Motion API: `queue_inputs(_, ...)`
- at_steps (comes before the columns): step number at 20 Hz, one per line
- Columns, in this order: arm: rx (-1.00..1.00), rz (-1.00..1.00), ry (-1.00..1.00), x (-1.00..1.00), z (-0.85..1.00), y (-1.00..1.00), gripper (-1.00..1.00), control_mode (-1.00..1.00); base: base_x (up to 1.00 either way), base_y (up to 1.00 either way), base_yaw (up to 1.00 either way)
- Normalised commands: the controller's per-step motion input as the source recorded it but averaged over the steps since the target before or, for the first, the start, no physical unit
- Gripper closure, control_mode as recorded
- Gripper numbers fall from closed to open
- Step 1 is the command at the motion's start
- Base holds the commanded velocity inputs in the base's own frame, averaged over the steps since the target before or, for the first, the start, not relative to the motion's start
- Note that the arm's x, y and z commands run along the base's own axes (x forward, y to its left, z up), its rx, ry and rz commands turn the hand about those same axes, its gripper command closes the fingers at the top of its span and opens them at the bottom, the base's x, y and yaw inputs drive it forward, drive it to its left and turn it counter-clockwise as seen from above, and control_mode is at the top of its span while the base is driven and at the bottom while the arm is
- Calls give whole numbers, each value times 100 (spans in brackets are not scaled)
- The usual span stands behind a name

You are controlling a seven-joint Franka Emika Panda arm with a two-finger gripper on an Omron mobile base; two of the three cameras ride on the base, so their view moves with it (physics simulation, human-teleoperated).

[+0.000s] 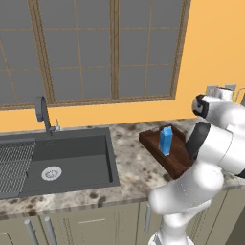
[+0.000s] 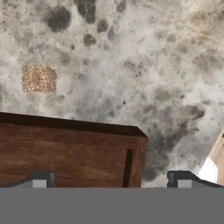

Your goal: Take out the milk from the fridge and place it on the tray on the counter. Then take the sugar cube near the tray and place it in the tray.

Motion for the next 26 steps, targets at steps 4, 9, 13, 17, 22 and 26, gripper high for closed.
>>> queue_inputs(4,0,0,0,43,-17,-1,-100,-100,0,0,0)
queue_inputs(9,0,0,0,30,-29,-4,-100,-100,0,0,0)
queue_inputs(13,0,0,0,8,-41,-17,-100,-100,0,0,0)
queue_inputs(17,0,0,0,3,-19,-16,-100,-100,0,0,0)
queue_inputs(22,0,0,0,26,-11,-1,-100,-100,0,0,0)
queue_inputs(26,0,0,0,30,-17,0,-100,-100,0,0,0)
